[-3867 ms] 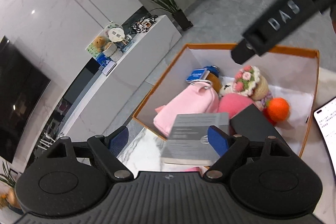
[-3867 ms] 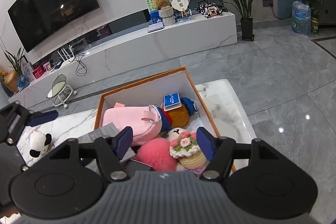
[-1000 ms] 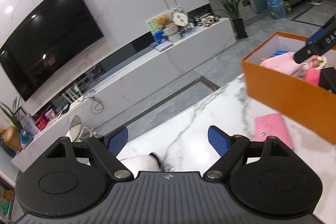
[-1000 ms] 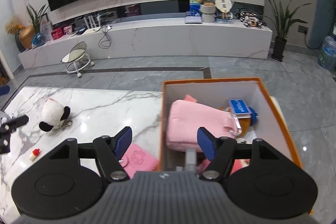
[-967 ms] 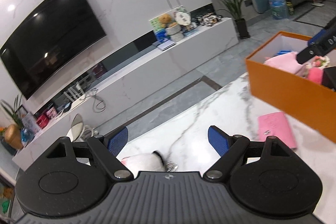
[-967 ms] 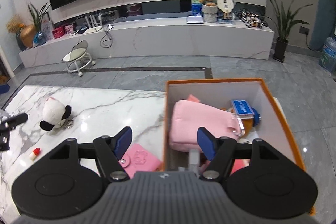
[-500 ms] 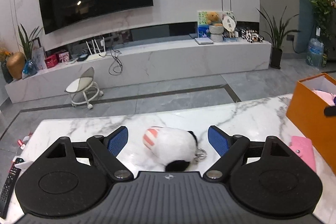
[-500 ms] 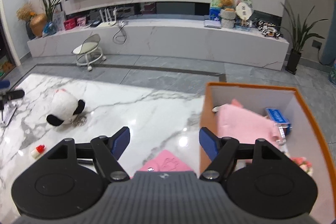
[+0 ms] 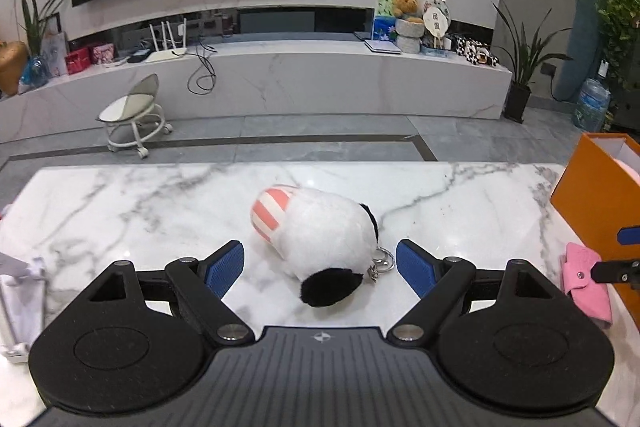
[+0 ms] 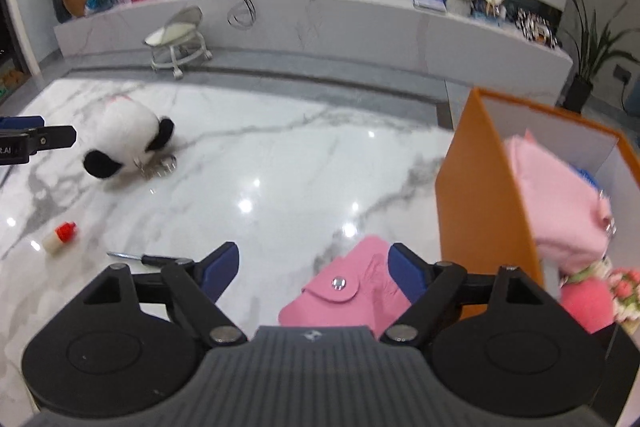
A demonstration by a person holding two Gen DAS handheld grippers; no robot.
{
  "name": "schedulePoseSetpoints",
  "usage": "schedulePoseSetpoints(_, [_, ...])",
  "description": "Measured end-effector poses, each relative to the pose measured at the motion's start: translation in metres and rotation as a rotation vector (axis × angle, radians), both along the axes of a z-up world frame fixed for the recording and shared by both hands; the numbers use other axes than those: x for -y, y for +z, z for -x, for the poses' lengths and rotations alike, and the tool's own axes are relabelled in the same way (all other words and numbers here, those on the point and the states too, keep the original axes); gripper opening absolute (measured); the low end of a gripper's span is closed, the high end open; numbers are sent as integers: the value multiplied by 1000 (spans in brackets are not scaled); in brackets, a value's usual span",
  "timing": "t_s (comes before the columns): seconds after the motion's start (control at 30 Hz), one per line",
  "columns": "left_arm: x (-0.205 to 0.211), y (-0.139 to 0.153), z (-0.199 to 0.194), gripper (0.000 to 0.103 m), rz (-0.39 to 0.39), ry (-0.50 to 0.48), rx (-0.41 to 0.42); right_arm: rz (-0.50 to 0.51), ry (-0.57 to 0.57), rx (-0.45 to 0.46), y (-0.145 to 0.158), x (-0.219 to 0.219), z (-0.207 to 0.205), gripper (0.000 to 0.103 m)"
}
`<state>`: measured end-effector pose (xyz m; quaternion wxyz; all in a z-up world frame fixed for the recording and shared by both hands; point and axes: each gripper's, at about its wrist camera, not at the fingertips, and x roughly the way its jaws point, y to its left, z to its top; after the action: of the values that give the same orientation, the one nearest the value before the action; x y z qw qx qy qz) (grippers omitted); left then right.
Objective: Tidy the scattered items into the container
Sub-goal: 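Grasp the white plush with the left tool while the right tool grasps the pink card wallet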
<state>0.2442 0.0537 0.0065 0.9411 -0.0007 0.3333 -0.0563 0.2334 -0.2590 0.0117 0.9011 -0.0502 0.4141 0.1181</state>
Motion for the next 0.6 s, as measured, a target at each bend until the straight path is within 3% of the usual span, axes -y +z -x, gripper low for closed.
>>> schedulePoseSetpoints(0.2, [-8,-21,-18,99,58,20,-1,-30,-127,-51,-20,4,-7,86])
schedulePoseSetpoints(0.4, [-13,-33,-32,99,172,39,-8,-66,-322,24,-26,10,4,88])
schedulePoseSetpoints(0.6, [-8,-47,-40,99,227,25,-16,-46,-396,64,-39,7,10,88])
